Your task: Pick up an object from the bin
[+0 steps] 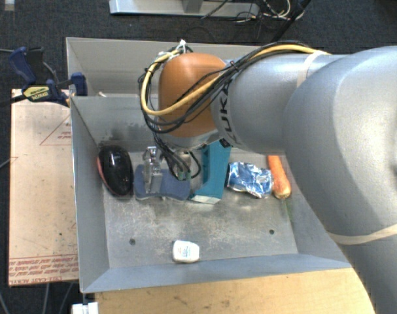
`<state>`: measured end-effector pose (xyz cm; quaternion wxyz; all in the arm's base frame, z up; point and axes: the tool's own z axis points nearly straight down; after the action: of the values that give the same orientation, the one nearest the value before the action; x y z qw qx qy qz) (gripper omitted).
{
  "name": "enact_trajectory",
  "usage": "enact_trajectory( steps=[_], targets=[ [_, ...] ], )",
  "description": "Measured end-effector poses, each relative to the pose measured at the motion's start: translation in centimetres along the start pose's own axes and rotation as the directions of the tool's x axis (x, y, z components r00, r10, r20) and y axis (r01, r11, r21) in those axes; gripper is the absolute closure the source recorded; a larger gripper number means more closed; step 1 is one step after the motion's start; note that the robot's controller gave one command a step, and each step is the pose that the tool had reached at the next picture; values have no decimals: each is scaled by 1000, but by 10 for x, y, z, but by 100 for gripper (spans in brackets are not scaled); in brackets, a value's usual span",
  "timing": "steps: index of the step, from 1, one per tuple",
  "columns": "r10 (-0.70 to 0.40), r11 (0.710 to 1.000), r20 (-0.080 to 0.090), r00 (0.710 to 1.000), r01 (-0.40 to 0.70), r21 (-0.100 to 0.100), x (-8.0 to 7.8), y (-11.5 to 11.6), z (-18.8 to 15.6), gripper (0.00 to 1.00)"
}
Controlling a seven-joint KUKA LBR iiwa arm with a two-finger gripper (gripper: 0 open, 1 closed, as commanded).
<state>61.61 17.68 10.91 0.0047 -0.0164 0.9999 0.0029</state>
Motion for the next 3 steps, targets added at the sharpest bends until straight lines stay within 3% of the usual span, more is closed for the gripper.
enact_trajectory(
  steps=[1, 2, 3],
  targets=[
    [0, 1000, 0, 1000, 0, 0, 0, 0, 0, 0],
    [0, 1000, 0, 1000, 0, 0, 0, 0, 0, 0],
    [44, 999, 4, 999, -44, -3, -2, -40, 24, 0]
  ],
)
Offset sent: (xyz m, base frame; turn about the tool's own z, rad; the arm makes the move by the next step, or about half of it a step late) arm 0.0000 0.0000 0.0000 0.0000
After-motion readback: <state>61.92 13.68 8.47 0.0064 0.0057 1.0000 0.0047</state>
